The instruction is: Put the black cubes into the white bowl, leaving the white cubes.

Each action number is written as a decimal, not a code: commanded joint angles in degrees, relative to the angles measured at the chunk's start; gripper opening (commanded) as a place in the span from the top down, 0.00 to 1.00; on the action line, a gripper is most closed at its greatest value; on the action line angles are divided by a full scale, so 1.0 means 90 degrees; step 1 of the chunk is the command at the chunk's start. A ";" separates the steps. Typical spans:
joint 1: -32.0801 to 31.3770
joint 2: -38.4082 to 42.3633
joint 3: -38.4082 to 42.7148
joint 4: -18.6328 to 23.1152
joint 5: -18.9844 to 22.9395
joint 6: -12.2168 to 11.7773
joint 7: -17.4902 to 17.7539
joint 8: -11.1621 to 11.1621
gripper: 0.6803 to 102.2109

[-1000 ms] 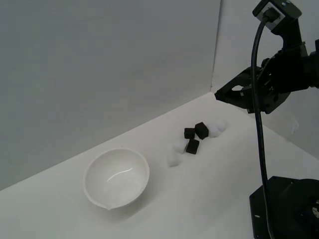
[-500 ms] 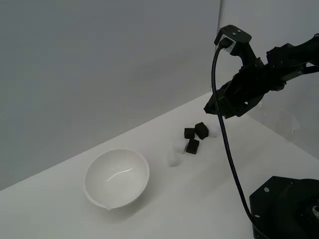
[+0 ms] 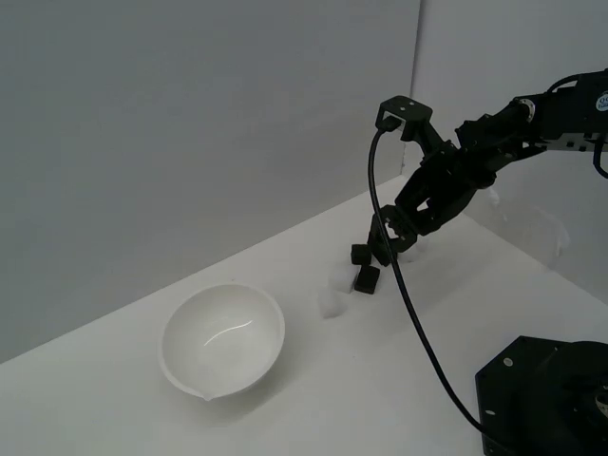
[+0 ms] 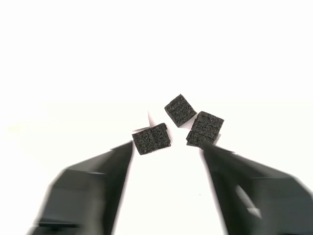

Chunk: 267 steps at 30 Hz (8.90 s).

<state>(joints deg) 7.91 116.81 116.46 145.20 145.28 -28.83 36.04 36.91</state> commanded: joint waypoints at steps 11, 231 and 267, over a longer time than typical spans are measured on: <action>0.0078 -0.0781 -0.0762 -0.0420 -0.0439 0.0303 -0.0391 0.0146 0.02; -0.0400 -0.2285 -0.2256 -0.1299 -0.1328 0.1602 -0.0107 -0.1309 0.02; -0.0596 -0.2646 -0.2627 -0.1279 -0.1309 0.1602 -0.0176 -0.1299 0.07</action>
<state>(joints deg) 1.85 91.49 91.23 133.77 133.86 -13.97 34.28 25.05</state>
